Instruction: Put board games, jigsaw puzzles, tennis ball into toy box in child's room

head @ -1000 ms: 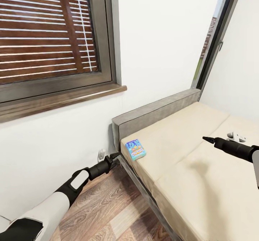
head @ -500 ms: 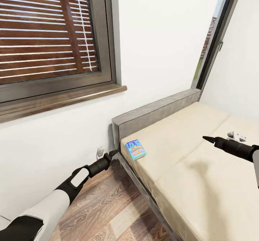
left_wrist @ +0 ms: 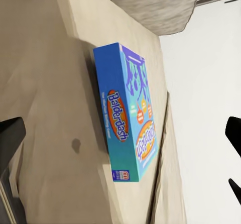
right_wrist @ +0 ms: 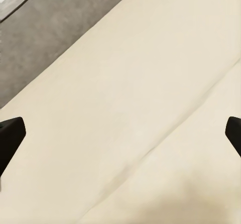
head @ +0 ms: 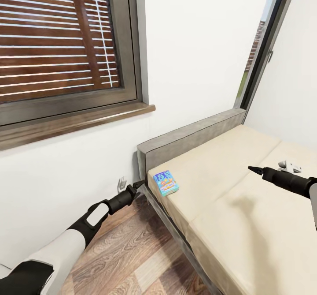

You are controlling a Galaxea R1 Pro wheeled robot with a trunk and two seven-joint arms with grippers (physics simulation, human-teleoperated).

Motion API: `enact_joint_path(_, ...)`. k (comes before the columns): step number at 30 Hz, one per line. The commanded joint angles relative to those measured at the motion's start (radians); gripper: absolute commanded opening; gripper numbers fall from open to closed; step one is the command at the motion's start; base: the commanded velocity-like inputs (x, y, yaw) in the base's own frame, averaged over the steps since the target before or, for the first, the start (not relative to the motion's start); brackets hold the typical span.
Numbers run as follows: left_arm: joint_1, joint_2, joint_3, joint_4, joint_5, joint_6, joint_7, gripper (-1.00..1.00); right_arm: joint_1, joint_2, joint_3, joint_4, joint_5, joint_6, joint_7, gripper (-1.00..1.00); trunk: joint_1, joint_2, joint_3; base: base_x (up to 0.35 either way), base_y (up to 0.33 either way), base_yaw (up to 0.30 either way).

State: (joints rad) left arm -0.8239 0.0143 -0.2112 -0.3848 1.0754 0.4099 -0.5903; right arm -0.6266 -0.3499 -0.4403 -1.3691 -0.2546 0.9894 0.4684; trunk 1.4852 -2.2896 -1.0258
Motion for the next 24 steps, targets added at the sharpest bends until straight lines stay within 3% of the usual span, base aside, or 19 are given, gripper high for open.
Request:
enact_joint_path(1, -0.001, 0.001, -0.004, 0.001, 0.010, 0.005, -0.001, 1.00, -0.001, 0.000, -0.002, -0.001, 0.005, 0.005, 0.007, 1.00, 0.000, 0.000, -0.001, 0.000, 0.000, 0.000)
enact_joint_path(12, -0.002, 0.002, -0.003, 0.007, 0.011, -0.005, 0.000, 1.00, 0.000, 0.000, -0.002, -0.005, 0.005, 0.005, 0.007, 1.00, 0.000, 0.000, -0.001, 0.000, 0.000, -0.024)
enact_joint_path(24, -0.001, 0.002, -0.001, 0.010, 0.012, -0.012, 0.000, 1.00, 0.006, 0.000, -0.001, -0.010, 0.004, 0.005, 0.007, 1.00, 0.000, 0.000, -0.001, 0.000, 0.000, -0.137)
